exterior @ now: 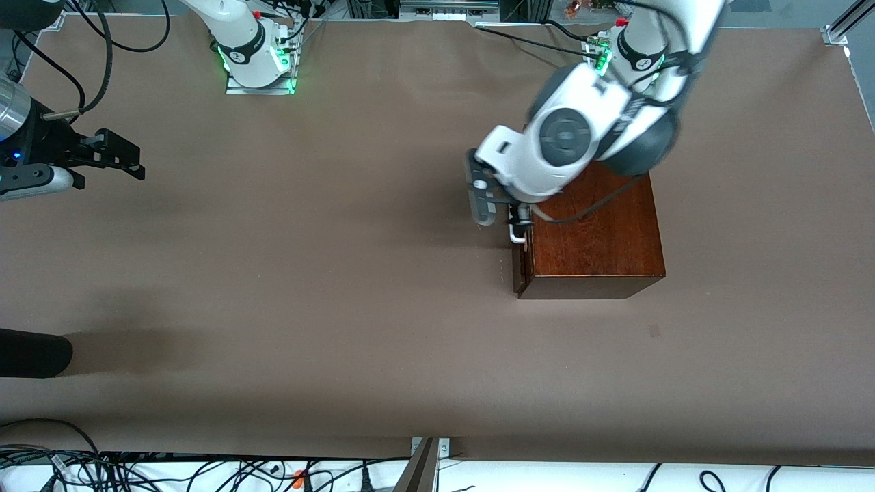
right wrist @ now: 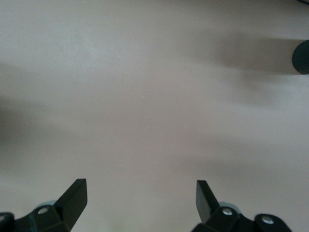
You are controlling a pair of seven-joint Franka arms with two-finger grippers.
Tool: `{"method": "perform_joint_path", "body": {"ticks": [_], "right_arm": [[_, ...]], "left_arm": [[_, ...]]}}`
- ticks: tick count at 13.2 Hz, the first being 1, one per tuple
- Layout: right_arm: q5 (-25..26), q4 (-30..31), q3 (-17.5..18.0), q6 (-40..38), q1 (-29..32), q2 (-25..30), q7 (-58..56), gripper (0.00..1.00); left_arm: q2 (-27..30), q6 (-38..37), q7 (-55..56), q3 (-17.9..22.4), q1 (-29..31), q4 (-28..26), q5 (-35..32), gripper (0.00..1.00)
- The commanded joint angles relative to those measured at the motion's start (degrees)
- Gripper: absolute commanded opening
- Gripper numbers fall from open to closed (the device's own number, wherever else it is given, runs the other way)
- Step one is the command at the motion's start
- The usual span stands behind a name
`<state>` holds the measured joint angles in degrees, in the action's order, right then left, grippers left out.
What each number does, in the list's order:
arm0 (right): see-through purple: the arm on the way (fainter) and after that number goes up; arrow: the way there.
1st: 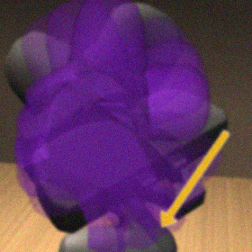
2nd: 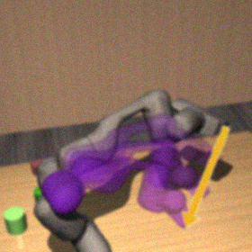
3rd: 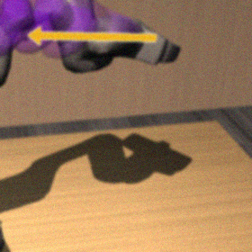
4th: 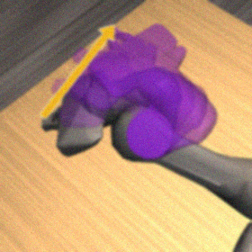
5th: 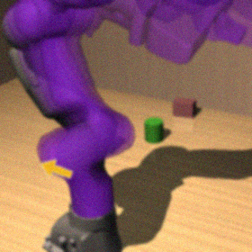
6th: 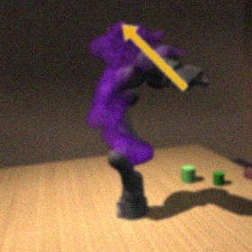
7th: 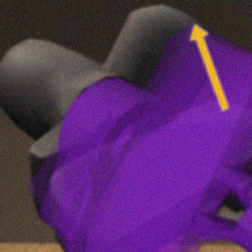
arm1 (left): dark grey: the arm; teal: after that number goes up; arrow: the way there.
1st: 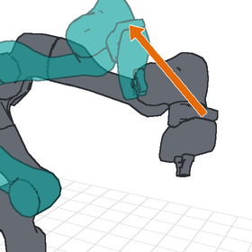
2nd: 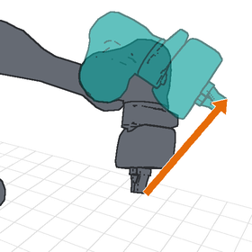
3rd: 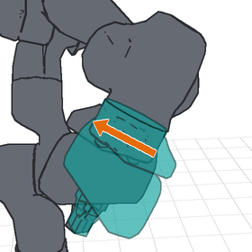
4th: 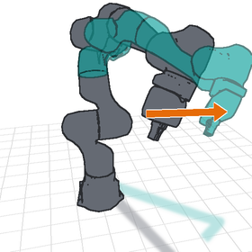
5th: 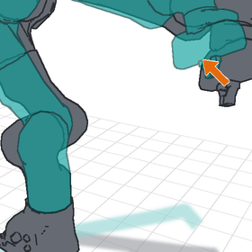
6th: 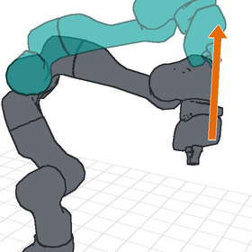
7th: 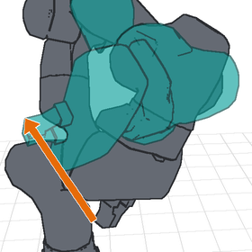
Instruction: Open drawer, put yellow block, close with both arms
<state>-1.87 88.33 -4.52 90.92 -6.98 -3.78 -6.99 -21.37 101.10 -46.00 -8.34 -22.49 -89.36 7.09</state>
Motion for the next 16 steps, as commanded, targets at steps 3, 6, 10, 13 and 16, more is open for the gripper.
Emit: {"method": "perform_joint_path", "body": {"ticks": [3,6,10,13,16], "right_arm": [[0.4,-1.1,0.4,-0.5,0.5,-0.4,0.6,1.00],[0.4,-1.1,0.4,-0.6,0.5,-0.4,0.6,1.00],[0.4,-1.1,0.4,-0.5,0.4,-0.4,0.6,1.00],[0.4,-1.1,0.4,-0.5,0.4,-0.4,0.5,1.00],[0.4,-1.1,0.4,-0.5,0.4,-0.4,0.5,1.00]], "left_arm": [[5.4,-8.5,9.9,-0.1,8.5,-0.9,-2.2,1.00],[7.0,-10.9,15.5,0.1,13.9,1.4,-6.0,1.00],[7.0,-18.3,16.8,0.2,16.2,10.7,-11.5,1.00],[7.0,-19.6,20.7,3.3,16.6,14.6,-11.6,1.00],[7.0,-22.1,36.5,5.1,18.3,16.2,-11.2,1.00]]}}
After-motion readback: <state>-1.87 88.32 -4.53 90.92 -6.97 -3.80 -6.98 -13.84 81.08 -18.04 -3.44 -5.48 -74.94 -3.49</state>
